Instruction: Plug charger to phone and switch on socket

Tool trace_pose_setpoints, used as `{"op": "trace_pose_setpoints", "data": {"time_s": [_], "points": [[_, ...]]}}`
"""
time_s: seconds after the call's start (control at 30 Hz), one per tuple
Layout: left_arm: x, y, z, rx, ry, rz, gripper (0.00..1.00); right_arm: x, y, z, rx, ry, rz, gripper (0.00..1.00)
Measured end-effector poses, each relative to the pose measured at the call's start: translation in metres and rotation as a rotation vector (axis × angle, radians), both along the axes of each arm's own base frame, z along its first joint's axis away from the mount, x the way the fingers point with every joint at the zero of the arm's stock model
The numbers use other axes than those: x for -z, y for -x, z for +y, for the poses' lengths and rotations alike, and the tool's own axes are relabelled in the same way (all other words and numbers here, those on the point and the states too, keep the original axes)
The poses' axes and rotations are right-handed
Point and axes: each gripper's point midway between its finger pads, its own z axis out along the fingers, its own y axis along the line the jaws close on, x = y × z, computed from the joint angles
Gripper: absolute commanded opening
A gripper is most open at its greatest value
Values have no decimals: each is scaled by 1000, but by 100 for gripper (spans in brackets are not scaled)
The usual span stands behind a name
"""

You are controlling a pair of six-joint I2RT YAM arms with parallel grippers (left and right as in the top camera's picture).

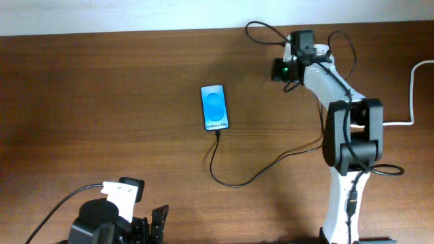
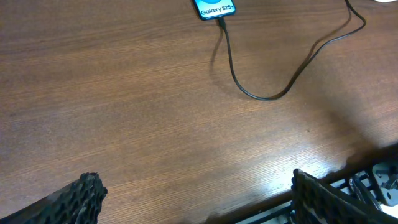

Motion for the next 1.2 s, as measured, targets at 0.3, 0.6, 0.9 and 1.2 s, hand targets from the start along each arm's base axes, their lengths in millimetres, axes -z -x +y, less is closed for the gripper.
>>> {"op": "trace_pose_setpoints", "data": {"time_s": [0.3,0.6,0.9,1.2], "points": [[0,0,0,0,0,0,99,-8,9,-48,92,31,34,4],[0,0,0,0,0,0,99,-38,21,-133,254,51,19,4],[0,0,0,0,0,0,99,-48,8,-153,298,85,-57,4],[0,0,0,0,0,0,99,-44,9,-167,325,96,-52,4]]}}
